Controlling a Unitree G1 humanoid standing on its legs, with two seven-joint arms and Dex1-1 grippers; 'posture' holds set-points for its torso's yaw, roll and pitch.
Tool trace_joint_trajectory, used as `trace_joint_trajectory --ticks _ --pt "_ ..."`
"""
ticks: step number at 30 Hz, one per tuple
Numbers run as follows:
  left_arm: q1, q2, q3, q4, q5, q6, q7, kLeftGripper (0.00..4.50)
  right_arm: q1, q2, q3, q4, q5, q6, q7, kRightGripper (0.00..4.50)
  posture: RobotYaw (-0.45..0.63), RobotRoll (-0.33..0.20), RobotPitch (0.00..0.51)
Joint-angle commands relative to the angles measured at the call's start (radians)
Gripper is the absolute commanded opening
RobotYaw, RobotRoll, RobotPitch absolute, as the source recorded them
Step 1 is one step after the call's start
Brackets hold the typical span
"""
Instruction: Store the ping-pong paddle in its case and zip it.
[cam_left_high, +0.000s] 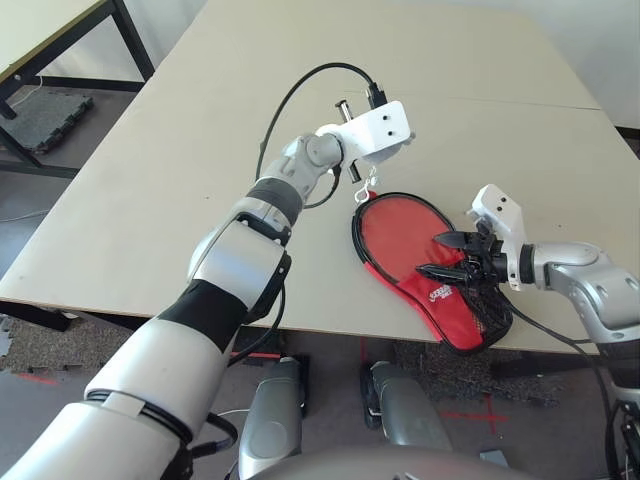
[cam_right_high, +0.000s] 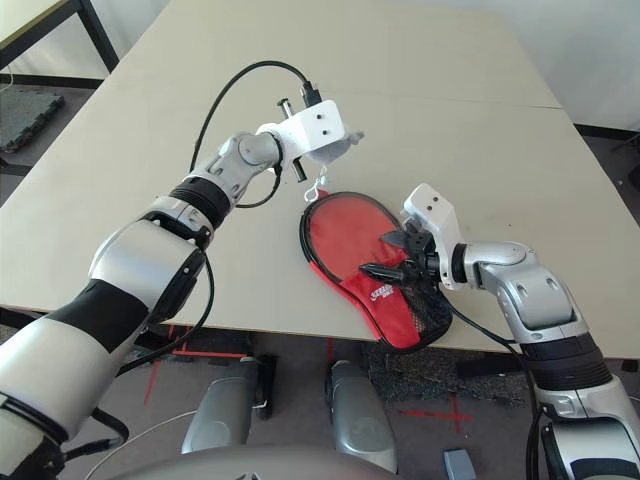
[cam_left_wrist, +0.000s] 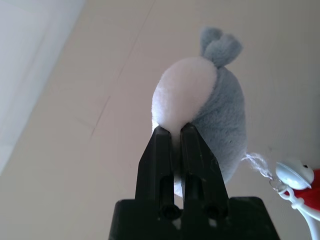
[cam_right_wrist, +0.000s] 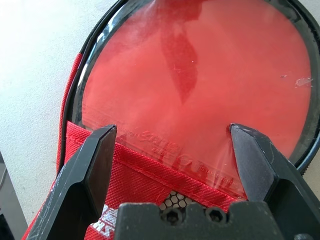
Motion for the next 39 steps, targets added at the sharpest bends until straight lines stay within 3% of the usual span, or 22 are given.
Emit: trace_joint_trajectory --ticks 1,15,16,22,26,34,39 --pt "-0.018 -0.04 -0.027 0.006 0.036 -0.034 -0.006 0.03 0.082 0.023 0.086 0.049 -0.001 0.103 -0.015 4.5 -0.09 0.0 0.229" --pt "0.041 -0.055 -0.033 0.008 0.052 -0.032 -0.028 0.03 0.067 0.019 0.093 0.053 0.017 0.103 -0.028 4.5 -0.07 0.0 0.221" --pt "0.044 -0.052 -0.031 0.008 0.05 -0.032 -0.032 0.61 0.06 0.019 0.095 0.059 0.015 0.1 -0.025 4.5 -0.07 0.0 0.218" --pt "0.041 -0.018 0.011 -0.001 0.014 -0.041 -0.091 2.83 0.022 0.02 0.108 0.1 0.002 0.082 -0.006 4.5 -0.03 0.0 0.206" --pt "0.037 0.016 0.09 -0.013 -0.061 -0.035 -0.168 4.36 -0.006 0.024 0.121 0.134 -0.012 0.064 0.01 4.5 -0.01 0.0 0.194" --pt "0.006 0.071 0.215 -0.068 -0.204 -0.016 -0.372 4.47 -0.046 0.022 0.127 0.172 -0.023 0.043 0.039 4.5 0.02 0.0 0.188" --pt "0.095 0.12 0.186 -0.184 -0.26 0.039 -0.744 4.47 -0.083 -0.011 0.115 0.171 -0.019 0.035 0.085 4.5 0.03 0.0 0.193"
